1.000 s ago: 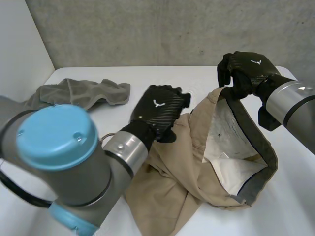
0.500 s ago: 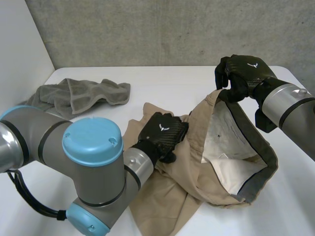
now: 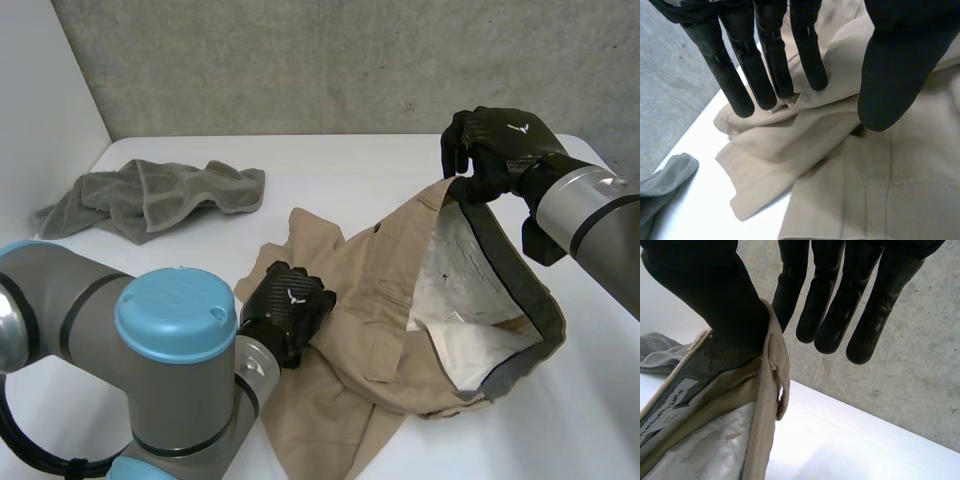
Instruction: Fold the laundry.
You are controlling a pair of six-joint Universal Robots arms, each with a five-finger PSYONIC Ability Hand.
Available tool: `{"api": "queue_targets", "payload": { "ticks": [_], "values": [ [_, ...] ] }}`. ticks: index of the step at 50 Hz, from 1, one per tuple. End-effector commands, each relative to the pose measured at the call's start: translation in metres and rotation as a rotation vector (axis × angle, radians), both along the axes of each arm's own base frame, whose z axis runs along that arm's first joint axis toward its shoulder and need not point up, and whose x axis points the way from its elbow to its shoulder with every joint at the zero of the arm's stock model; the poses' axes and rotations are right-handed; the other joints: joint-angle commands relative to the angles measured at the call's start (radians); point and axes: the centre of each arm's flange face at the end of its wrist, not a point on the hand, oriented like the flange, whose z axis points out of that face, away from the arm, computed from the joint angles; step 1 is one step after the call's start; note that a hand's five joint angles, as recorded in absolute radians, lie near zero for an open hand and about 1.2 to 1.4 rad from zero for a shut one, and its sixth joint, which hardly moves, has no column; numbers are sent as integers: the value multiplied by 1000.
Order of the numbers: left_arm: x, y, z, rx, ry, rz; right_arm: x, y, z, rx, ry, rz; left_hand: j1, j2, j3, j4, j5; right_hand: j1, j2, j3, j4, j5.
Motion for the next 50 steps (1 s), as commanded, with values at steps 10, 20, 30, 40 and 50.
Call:
{"api": "queue_targets", "payload": {
  "ticks": [10, 20, 30, 40, 50],
  "values": [
    [-20, -9, 58, -102, 207, -59, 1, 1, 0, 0, 3, 2, -73, -81, -84, -77, -77, 402, 216, 215, 204, 237],
    [-39, -14, 33, 103, 276, -107, 2, 3, -3, -1, 16, 10, -129, -137, -140, -133, -133, 402, 216, 215, 204, 237],
    [-42, -21, -4, 165, 150, -92, 3, 4, -4, -1, 22, 12, -173, -181, -184, -177, -177, 402, 216, 215, 204, 237],
    [-38, -26, -16, 117, 69, -70, 3, 3, -5, -6, 21, 10, 35, 27, 24, 30, 31, 402, 216, 215, 204, 237],
    [-41, -27, -5, 84, 91, -61, 3, 1, -8, -2, 24, 6, 670, 661, 658, 665, 665, 402, 216, 215, 204, 237]
  ]
}}
